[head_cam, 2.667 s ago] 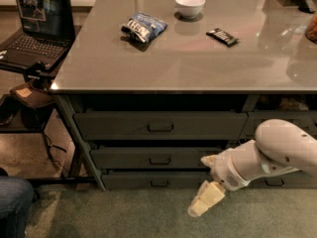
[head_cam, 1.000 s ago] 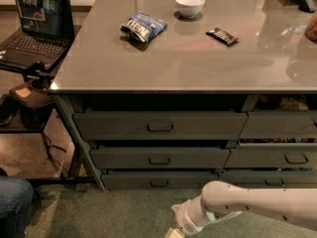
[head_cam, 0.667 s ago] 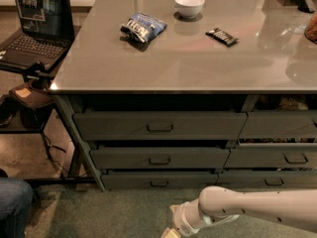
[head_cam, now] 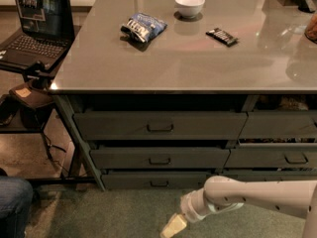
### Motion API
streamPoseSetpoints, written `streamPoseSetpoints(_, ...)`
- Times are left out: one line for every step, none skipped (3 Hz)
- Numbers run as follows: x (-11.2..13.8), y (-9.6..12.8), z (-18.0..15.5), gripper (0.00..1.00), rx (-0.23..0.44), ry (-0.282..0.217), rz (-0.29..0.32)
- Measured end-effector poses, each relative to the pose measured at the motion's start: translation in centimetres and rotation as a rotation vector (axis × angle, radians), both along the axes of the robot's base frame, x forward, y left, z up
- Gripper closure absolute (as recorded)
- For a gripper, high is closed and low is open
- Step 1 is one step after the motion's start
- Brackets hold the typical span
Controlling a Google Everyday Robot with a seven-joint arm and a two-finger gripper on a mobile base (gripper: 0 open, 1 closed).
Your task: Open bottom drawer
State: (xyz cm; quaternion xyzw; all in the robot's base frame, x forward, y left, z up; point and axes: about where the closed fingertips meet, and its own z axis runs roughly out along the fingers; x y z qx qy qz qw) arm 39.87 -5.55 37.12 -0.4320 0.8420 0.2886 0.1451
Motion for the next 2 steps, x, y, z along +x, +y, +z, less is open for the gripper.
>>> streamPoseSetpoints(5.8, -4.75, 0.65, 0.0, -0.049, -0.075, -0.151)
streamPoseSetpoints(5.8, -4.75, 0.65, 0.0, -0.049, -0.075, -0.151)
